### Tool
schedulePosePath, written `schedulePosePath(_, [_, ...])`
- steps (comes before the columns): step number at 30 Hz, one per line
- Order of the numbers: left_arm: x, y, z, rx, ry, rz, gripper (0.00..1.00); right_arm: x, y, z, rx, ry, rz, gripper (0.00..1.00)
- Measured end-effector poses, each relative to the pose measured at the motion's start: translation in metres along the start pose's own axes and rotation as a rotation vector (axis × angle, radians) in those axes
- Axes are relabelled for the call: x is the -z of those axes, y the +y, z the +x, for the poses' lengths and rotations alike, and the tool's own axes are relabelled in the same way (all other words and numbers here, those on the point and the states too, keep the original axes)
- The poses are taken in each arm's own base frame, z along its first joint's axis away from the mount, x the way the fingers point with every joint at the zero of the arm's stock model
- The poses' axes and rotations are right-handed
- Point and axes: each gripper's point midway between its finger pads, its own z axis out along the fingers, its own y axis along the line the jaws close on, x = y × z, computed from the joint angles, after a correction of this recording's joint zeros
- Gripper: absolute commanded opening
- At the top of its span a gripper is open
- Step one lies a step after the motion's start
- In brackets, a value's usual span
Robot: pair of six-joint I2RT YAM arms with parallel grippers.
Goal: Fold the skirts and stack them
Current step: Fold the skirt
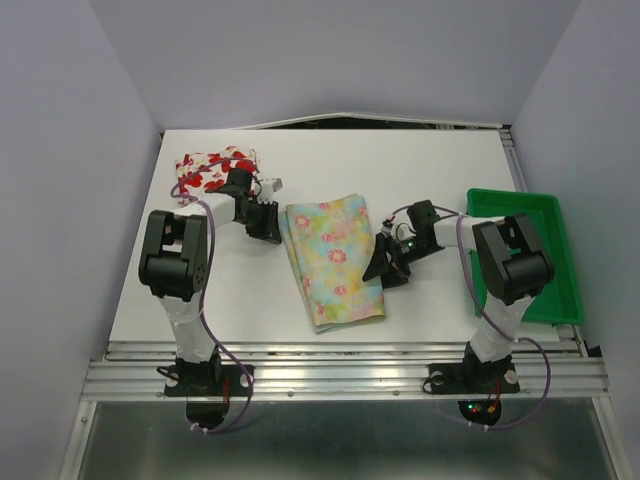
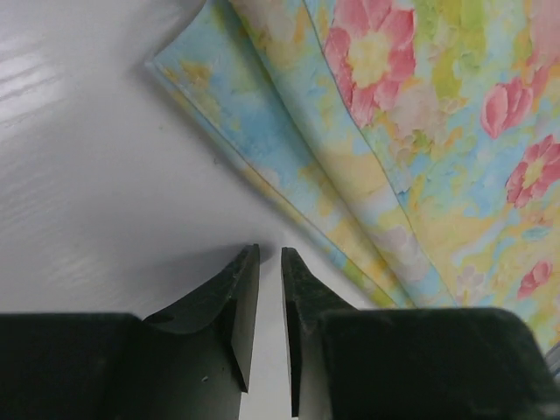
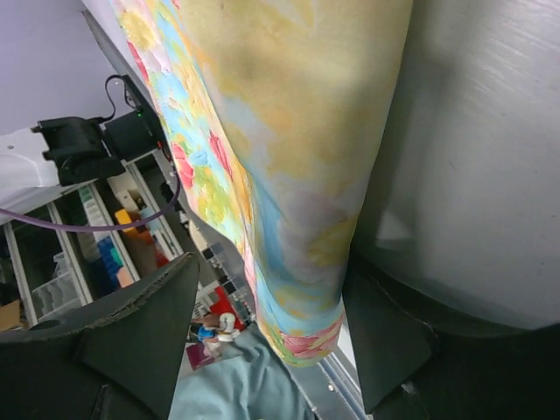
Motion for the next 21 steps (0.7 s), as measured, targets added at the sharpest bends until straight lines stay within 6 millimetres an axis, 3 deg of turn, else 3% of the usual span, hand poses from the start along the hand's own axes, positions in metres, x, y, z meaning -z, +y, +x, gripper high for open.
schedulePosePath(5, [-0.018, -0.008, -0.028, 0.004, -0.019, 0.060, 0.27, -0.005, 0.003, -0.003, -0.063, 0.004, -0.033, 0.72])
schedulePosePath(8, [-0.024, -0.007, -0.049, -0.014, -0.053, 0.058, 0.44, -0.007, 0.005, -0.009, -0.085, 0.012, -0.042, 0.73])
schedulePosePath(9, [-0.024, -0.004, -0.053, -0.034, -0.064, 0.037, 0.54, -0.006, 0.005, -0.013, -0.075, 0.006, -0.027, 0.74])
schedulePosePath(13, [-0.007, 0.005, -0.060, -0.110, -0.104, -0.054, 0.81, 0.000, 0.002, -0.021, -0.030, -0.026, 0.066, 0.79])
schedulePosePath(14, [0.007, 0.007, -0.064, -0.164, -0.136, -0.097, 0.85, 0.006, 0.000, -0.023, -0.005, -0.043, 0.113, 0.79])
schedulePosePath(15, [0.023, 0.007, -0.066, -0.214, -0.163, -0.142, 0.99, 0.012, 0.000, -0.025, 0.016, -0.056, 0.157, 0.79])
schedulePosePath(19, [0.107, -0.014, -0.087, -0.459, -0.336, -0.275, 0.99, 0.044, 0.001, -0.038, 0.125, -0.138, 0.320, 0.78])
schedulePosePath(21, [0.154, -0.046, -0.094, -0.661, -0.457, -0.338, 0.99, 0.061, 0.013, -0.047, 0.202, -0.191, 0.346, 0.76])
